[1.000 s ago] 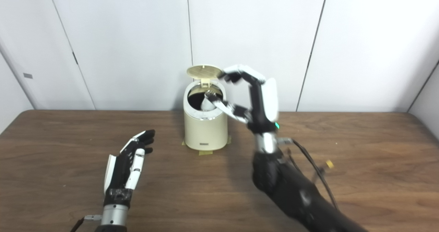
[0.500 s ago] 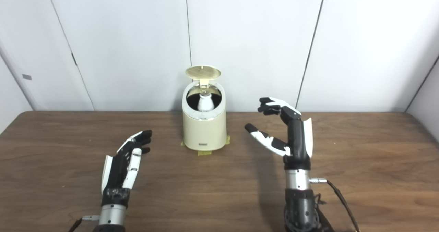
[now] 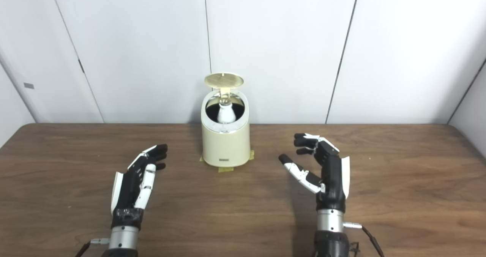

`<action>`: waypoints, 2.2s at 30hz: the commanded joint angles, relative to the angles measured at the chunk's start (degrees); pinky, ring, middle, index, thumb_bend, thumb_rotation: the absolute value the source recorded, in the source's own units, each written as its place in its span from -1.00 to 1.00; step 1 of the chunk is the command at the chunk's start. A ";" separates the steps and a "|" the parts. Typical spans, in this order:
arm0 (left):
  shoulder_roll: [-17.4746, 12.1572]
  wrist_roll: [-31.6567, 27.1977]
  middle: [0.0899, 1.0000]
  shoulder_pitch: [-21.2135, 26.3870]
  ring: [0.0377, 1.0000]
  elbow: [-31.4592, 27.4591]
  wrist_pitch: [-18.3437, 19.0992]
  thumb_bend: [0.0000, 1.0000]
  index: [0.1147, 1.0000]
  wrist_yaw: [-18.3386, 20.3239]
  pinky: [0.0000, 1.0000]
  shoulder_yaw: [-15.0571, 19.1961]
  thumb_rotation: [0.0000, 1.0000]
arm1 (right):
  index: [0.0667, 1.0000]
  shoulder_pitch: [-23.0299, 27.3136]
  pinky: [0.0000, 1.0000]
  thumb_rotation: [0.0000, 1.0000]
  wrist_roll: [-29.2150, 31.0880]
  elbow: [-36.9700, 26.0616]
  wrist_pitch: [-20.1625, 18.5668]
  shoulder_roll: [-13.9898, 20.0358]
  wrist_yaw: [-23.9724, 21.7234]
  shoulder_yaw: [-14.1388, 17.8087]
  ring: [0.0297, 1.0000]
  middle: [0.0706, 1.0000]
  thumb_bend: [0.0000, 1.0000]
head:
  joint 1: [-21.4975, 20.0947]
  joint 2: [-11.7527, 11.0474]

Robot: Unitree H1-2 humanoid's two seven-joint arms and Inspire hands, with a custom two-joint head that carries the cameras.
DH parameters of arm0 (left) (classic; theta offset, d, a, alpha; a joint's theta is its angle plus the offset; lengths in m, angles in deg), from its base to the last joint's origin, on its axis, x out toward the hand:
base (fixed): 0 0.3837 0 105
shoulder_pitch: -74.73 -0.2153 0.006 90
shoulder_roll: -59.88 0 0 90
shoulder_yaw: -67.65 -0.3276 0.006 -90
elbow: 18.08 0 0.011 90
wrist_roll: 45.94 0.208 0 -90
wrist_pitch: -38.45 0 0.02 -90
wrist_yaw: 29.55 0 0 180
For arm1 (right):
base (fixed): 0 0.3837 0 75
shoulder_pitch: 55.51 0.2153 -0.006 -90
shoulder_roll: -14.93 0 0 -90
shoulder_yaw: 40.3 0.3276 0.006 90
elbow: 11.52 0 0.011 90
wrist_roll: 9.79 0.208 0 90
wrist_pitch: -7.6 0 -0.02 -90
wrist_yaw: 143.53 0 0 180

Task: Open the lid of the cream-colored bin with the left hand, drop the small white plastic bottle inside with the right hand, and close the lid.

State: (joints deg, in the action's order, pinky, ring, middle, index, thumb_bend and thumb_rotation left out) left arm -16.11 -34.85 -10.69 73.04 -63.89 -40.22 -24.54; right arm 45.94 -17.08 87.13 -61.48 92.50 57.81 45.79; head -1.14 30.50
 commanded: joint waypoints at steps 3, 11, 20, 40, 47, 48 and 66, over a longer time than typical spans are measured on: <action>-1.61 2.07 0.56 -2.35 0.57 2.36 -1.23 -0.69 0.50 0.12 0.45 0.32 0.41 | -0.08 0.89 0.03 -0.70 -0.89 -0.65 1.38 -0.74 -1.56 1.60 0.19 0.22 -0.04 | -0.33 -0.01; -3.00 4.41 0.51 0.31 0.52 -2.61 -0.02 -0.64 0.45 -0.12 0.42 1.58 0.52 | -0.08 1.07 0.01 -0.70 -1.27 0.28 0.88 -1.88 -3.23 3.04 0.19 0.22 -0.03 | 0.08 -0.04; -8.72 6.35 0.57 16.38 0.62 -12.75 11.32 -0.21 0.53 5.22 0.52 3.63 0.92 | -0.08 1.99 0.02 -0.70 -2.01 2.77 1.77 -2.41 -3.78 3.68 0.18 0.21 -0.03 | 0.16 -0.65; -14.31 27.68 0.67 46.73 0.72 -14.11 39.25 0.74 0.58 27.58 0.65 -7.47 1.00 | -0.08 1.61 0.03 -0.70 -3.69 2.13 0.67 -3.68 -4.64 3.85 0.20 0.21 -0.04 | -0.17 -0.52; -14.98 36.58 0.75 51.45 0.82 -9.15 39.24 0.67 0.58 35.84 0.99 -12.67 1.00 | -0.08 1.57 0.04 -0.70 -3.48 2.28 0.78 -3.82 -4.93 3.93 0.21 0.22 -0.04 | -0.18 -0.69; -14.64 38.17 0.77 51.63 0.84 -8.46 39.25 0.68 0.59 37.19 1.00 -12.81 1.00 | -0.08 1.59 0.04 -0.70 -3.50 2.33 0.83 -3.84 -5.01 3.94 0.21 0.22 -0.04 | -0.22 -0.71; -12.50 43.60 0.74 49.79 0.95 -1.90 39.14 0.71 0.57 39.81 1.00 -15.14 1.00 | -0.08 1.88 0.03 -0.71 -3.88 2.16 0.51 -4.63 -5.23 3.91 0.19 0.21 -0.04 | -1.21 -0.77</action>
State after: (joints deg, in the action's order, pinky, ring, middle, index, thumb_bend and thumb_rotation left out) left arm -28.60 8.04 36.74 71.45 -24.73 0.84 -40.22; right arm 47.35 -20.59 89.57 -61.68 88.90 52.75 49.92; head -2.29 29.71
